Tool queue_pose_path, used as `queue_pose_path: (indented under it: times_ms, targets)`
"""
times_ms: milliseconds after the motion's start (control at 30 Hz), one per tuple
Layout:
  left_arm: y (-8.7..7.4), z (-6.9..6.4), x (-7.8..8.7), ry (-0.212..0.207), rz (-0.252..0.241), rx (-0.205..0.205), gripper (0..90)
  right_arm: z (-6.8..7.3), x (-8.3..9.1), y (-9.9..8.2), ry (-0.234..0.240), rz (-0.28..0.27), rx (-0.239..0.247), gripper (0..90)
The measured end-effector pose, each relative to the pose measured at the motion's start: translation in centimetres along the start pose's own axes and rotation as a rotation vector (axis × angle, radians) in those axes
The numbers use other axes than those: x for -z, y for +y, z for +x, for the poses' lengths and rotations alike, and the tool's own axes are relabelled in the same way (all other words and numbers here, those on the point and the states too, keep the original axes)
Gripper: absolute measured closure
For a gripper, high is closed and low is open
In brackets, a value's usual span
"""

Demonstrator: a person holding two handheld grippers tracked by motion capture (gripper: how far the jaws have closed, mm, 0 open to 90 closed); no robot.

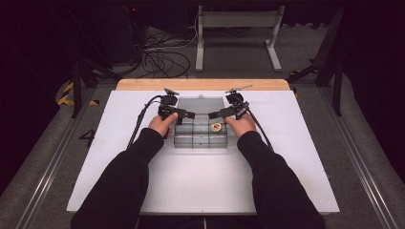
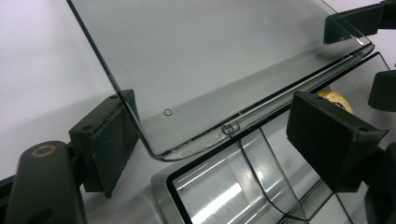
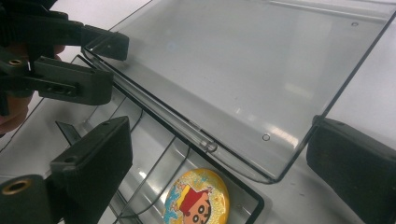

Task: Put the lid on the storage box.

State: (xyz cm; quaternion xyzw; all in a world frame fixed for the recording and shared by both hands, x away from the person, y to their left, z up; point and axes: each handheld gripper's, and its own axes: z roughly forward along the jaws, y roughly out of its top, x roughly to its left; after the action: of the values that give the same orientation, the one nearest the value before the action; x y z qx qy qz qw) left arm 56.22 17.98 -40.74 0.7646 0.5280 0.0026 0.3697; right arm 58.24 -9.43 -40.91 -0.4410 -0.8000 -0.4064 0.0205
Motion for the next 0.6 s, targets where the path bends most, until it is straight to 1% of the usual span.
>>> queue_pose_path:
  times_ms: [200,267,333,467,600]
  targets:
    - [0.1,-0.1,0.3,0.005,-0.02,-0.008,19.6,0.1,0.4,0.2,0.001,-0.028,0.019,7.6]
    - [0.2,-0.1,0.5,0.001,-0.022,-0.015,19.8,0.2,0.5,0.2,0.001,-0.038,0.026,7.6]
    - [0.2,-0.1,0.7,0.001,-0.035,-0.028,20.0,0.2,0.7,0.3,0.003,-0.049,0.035,7.6]
    - [0.3,-0.2,1.1,-0.012,-0.054,-0.035,20.3,0.4,1.2,0.5,0.003,-0.082,0.039,7.7]
    - [0.4,-0.3,1.4,-0.013,-0.068,-0.042,20.3,0.6,1.6,0.7,0.002,-0.1,0.052,8.3]
